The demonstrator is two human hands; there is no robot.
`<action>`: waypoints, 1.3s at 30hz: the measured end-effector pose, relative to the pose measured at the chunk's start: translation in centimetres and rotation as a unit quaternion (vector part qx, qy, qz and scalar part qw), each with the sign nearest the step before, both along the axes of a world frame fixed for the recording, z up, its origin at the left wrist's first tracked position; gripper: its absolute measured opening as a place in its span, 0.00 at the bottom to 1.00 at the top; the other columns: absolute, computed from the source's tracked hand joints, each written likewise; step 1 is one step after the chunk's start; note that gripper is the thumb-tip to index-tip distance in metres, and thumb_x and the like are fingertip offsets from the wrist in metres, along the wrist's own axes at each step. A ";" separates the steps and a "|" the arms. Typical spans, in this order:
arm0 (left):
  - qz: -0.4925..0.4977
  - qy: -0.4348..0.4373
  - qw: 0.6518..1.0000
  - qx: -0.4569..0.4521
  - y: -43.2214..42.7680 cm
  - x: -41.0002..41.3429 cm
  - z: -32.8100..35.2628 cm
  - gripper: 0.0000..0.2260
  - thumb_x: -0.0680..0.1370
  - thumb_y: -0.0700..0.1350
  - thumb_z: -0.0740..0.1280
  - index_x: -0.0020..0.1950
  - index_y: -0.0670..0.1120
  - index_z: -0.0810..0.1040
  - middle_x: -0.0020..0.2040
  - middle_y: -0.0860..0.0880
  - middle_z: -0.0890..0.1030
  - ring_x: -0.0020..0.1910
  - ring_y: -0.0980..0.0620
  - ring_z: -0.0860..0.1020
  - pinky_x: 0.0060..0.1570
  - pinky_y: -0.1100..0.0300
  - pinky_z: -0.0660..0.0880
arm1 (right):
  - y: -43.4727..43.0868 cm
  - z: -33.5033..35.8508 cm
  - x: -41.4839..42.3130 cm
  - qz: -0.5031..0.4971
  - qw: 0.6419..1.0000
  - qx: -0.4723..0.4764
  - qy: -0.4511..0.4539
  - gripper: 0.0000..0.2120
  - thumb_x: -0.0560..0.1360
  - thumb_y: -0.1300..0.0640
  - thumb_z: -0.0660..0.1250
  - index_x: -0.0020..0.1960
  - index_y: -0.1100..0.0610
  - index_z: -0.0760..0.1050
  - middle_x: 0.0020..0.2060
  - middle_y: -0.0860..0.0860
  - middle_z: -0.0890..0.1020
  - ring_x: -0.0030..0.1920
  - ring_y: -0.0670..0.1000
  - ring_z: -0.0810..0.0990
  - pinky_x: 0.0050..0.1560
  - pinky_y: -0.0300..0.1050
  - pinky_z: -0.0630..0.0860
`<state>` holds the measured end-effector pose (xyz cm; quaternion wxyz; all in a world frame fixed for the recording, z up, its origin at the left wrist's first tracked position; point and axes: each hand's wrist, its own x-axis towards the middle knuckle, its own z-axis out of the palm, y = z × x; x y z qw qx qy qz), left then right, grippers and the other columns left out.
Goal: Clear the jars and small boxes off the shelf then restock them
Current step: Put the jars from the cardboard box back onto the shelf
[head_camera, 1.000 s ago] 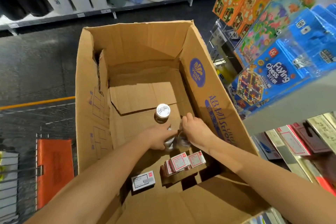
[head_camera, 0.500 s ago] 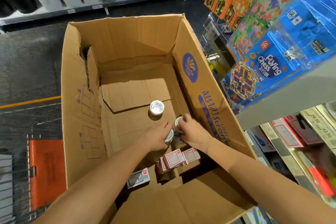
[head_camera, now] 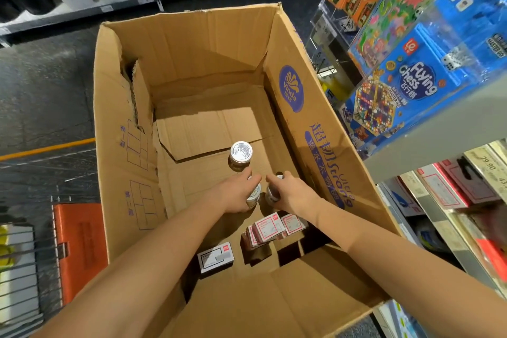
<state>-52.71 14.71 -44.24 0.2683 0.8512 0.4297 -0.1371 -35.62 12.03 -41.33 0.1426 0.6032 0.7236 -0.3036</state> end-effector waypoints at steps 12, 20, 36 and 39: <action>0.090 0.007 0.996 0.001 2.0 -0.4 5.5 0.33 0.68 0.49 0.75 0.69 0.53 0.63 0.64 0.45 0.68 0.54 0.46 0.74 0.48 0.54 0.77 | 1.4 4.7 -0.4 0.031 0.997 0.072 0.009 0.25 0.70 0.54 0.71 0.64 0.56 0.67 0.53 0.59 0.76 0.53 0.61 0.77 0.48 0.49 0.74; 0.083 -0.036 0.990 0.113 4.1 0.7 20.3 0.31 0.69 0.47 0.75 0.69 0.53 0.65 0.59 0.47 0.69 0.53 0.48 0.71 0.46 0.57 0.70 | 0.3 18.9 1.3 -0.015 0.977 0.208 0.042 0.28 0.66 0.51 0.73 0.62 0.55 0.67 0.46 0.54 0.76 0.47 0.57 0.76 0.44 0.48 0.76; -0.083 -0.253 0.931 0.248 -9.6 19.7 41.5 0.42 0.62 0.49 0.79 0.73 0.51 0.66 0.64 0.44 0.75 0.59 0.45 0.75 0.56 0.54 0.74 | -20.0 38.3 18.3 -0.249 0.871 0.422 -0.042 0.33 0.66 0.51 0.72 0.66 0.57 0.62 0.45 0.56 0.76 0.49 0.59 0.77 0.44 0.47 0.75; -0.096 -0.325 0.912 0.232 -12.3 23.9 43.2 0.37 0.62 0.43 0.79 0.67 0.47 0.66 0.48 0.46 0.76 0.50 0.44 0.76 0.44 0.57 0.72 | -23.1 39.8 21.1 -0.303 0.844 0.439 -0.063 0.30 0.65 0.51 0.72 0.57 0.57 0.59 0.39 0.53 0.71 0.42 0.59 0.74 0.35 0.45 0.68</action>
